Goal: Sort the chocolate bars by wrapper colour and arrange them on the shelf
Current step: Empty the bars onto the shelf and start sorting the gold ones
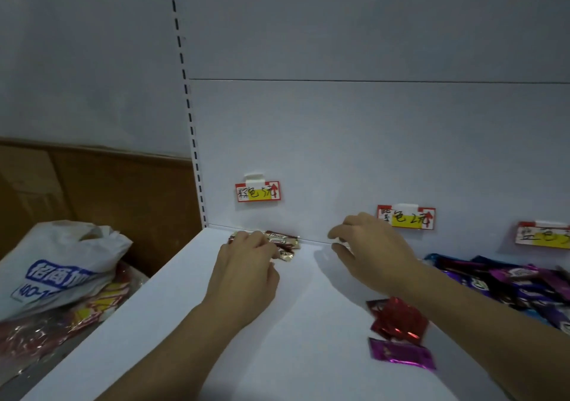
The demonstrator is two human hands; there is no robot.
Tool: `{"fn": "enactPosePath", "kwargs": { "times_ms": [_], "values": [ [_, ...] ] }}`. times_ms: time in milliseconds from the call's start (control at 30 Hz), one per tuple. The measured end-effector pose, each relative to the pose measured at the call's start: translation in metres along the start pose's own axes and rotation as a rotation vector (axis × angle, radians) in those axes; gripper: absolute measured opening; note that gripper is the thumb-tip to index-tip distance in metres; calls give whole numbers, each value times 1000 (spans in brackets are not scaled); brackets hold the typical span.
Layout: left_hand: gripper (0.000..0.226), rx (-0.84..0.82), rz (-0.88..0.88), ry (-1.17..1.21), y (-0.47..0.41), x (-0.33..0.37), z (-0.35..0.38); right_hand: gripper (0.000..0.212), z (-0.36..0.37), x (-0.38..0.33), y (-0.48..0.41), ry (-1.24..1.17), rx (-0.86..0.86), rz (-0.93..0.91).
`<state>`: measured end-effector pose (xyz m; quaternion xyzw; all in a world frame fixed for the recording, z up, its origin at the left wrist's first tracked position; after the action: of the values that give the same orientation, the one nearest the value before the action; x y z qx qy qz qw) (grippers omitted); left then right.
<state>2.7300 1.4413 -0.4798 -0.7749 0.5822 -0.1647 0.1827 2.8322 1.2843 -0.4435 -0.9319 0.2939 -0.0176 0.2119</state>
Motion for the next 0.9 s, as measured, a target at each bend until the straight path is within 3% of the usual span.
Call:
{"fn": "enactPosePath", "kwargs": {
  "times_ms": [233, 467, 600, 767, 900],
  "values": [
    [30, -17, 216, 148, -18, 130, -14, 24, -68, 91, 91, 40, 19, 213],
    [52, -281, 276, 308, -20, 230, 31, 28, -96, 168, 170, -112, 208, 419],
    [58, -381, 387, 166, -7, 251, 56, 43, -86, 185, 177, -167, 85, 409],
    [55, -422, 342, 257, 1, 268, 50, 56, -42, 174, 160, -92, -212, 336],
    [48, -408, 365, 315, 7, 271, 46, 53, -41, 173, 158, -60, -243, 344]
  ]
}}
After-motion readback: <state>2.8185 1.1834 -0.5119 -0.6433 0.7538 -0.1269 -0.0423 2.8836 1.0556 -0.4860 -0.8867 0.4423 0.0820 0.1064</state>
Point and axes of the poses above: each hand's wrist, its own y-axis away from the middle knuckle, its own z-axis out of the palm, x = y × z, the point moved 8 cm from there along -y, towards the middle knuckle, and after that the axes turned 9 degrees about -y, right-handed, at the moved point
